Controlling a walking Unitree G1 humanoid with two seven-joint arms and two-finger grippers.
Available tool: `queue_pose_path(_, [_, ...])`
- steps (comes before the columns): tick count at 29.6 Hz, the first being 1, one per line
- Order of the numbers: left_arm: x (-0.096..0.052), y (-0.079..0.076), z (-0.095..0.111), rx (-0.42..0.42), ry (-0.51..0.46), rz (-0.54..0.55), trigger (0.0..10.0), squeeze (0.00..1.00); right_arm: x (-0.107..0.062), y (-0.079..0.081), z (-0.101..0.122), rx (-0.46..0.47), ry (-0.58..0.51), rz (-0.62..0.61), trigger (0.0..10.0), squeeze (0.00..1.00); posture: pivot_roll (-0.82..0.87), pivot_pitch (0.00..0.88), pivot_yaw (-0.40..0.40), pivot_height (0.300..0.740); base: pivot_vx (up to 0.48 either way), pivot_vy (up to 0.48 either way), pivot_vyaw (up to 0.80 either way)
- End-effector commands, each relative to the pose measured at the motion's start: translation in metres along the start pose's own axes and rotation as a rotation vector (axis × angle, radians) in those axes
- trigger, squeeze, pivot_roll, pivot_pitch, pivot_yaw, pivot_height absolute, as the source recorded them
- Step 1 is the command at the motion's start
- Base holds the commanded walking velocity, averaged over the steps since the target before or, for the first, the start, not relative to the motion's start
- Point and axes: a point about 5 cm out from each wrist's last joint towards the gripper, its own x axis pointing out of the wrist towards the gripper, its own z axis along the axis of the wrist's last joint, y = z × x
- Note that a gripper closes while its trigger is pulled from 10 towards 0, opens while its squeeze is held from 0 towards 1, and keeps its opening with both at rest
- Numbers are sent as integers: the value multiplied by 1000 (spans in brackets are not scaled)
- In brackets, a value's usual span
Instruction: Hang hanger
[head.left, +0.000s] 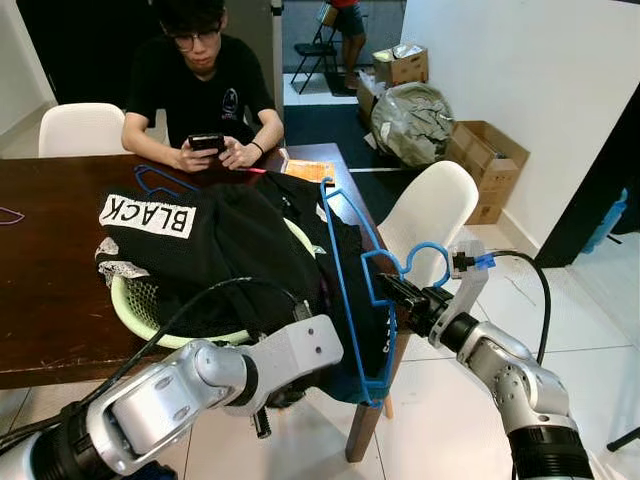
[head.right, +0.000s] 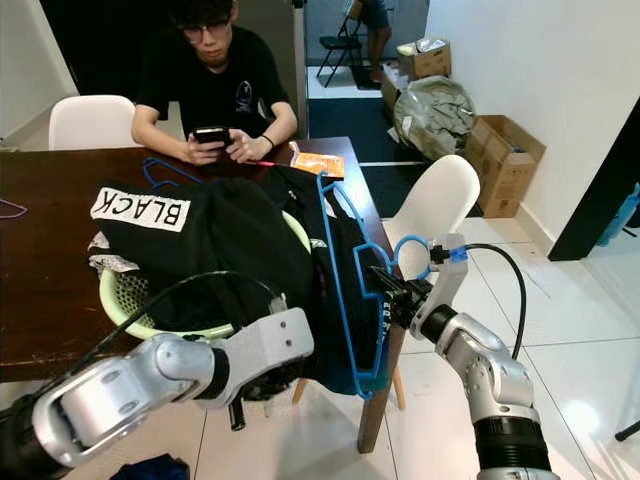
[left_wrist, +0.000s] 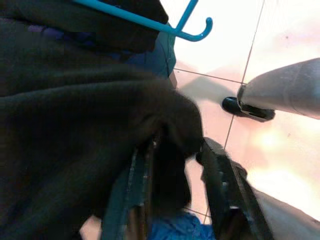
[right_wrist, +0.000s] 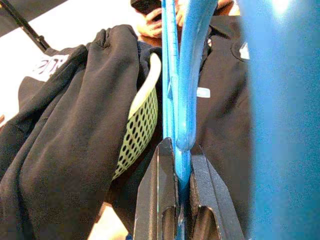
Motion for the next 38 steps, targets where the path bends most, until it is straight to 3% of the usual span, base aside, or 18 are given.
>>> queue_pose_path(1, [-19, 3, 1, 7, 8, -41, 10000, 1000, 2, 0, 0, 13, 1, 9, 10000, 0, 84, 0, -21, 740, 0, 0, 0])
queue_pose_path(6, [-45, 2, 9, 23, -51, -124, 10000, 1000, 2, -1, 1, 10, 3, 9, 10000, 0, 83, 0, -23, 740, 0, 0, 0])
queue_pose_path(7, [-63, 0, 13, 61, -92, -177, 10000, 1000, 2, 0, 1, 9, 4, 10, 10000, 0, 83, 0, -23, 740, 0, 0, 0])
queue_pose_path(9, [-68, -1, 14, 75, -103, -189, 10000, 1000, 2, 0, 1, 9, 4, 10, 10000, 0, 83, 0, -23, 740, 0, 0, 0])
queue_pose_path(11, [-89, 1, 19, 85, -162, -213, 10000, 1000, 2, -1, 1, 8, 6, 10, 10000, 0, 84, 0, -24, 740, 0, 0, 0])
queue_pose_path(12, [-89, 1, 19, 85, -162, -213, 10000, 1000, 2, -1, 1, 8, 6, 10, 10000, 0, 84, 0, -24, 740, 0, 0, 0])
queue_pose_path(19, [-106, 24, 8, 37, -112, -78, 10000, 1000, 2, -1, 2, 4, 12, 11, 10000, 0, 81, 0, -28, 740, 0, 0, 0])
queue_pose_path(23, [-118, 38, -9, 10, -12, 13, 10000, 1000, 6, -2, -5, -37, 112, -38, 10000, 0, 79, 2, -28, 740, 0, 0, 0])
queue_pose_path(24, [-122, 52, -17, -7, 21, 112, 10000, 843, 10, 2, -9, -109, 181, -37, 10000, 0, 81, 0, -29, 740, 0, 0, 0])
queue_pose_path(25, [-124, 69, -24, -33, 36, 237, 10000, 0, 16, 8, -14, -174, 234, -31, 10000, 0, 85, 1, -28, 740, 0, 0, 0])
queue_pose_path(26, [-124, 69, -24, -33, 36, 237, 10000, 0, 16, 8, -14, -174, 234, -31, 10000, 0, 85, 1, -28, 740, 0, 0, 0])
queue_pose_path(28, [-126, 93, -32, -82, 30, 426, 10000, 0, 25, 22, -19, -229, 279, 6, 10000, 0, 91, 0, -29, 740, 0, 0, 0])
queue_pose_path(29, [-126, 93, -32, -82, 30, 426, 10000, 0, 25, 22, -19, -229, 279, 6, 10000, 0, 91, 0, -29, 740, 0, 0, 0])
queue_pose_path(31, [-129, 112, -38, -162, -15, 643, 10000, 0, 36, 40, -19, -250, 278, 60, 10000, 0, 100, 2, -31, 740, 0, 0, 0])
queue_pose_path(32, [-129, 112, -38, -162, -15, 643, 10000, 0, 36, 40, -19, -250, 278, 60, 10000, 0, 100, 2, -31, 740, 0, 0, 0])
queue_pose_path(33, [-131, 118, -40, -240, -59, 742, 10000, 0, 42, 56, -18, -242, 267, 119, 10000, 0, 101, 3, -33, 740, 0, 0, 0])
queue_pose_path(35, [-131, 118, -40, -240, -59, 742, 10000, 0, 42, 56, -18, -242, 267, 119, 10000, 0, 101, 3, -33, 740, 0, 0, 0])
queue_pose_path(38, [-128, 123, -42, -314, -134, 899, 10000, 0, 48, 86, -15, -205, 247, 266, 10000, 0, 117, 5, -45, 740, 0, 0, 0])
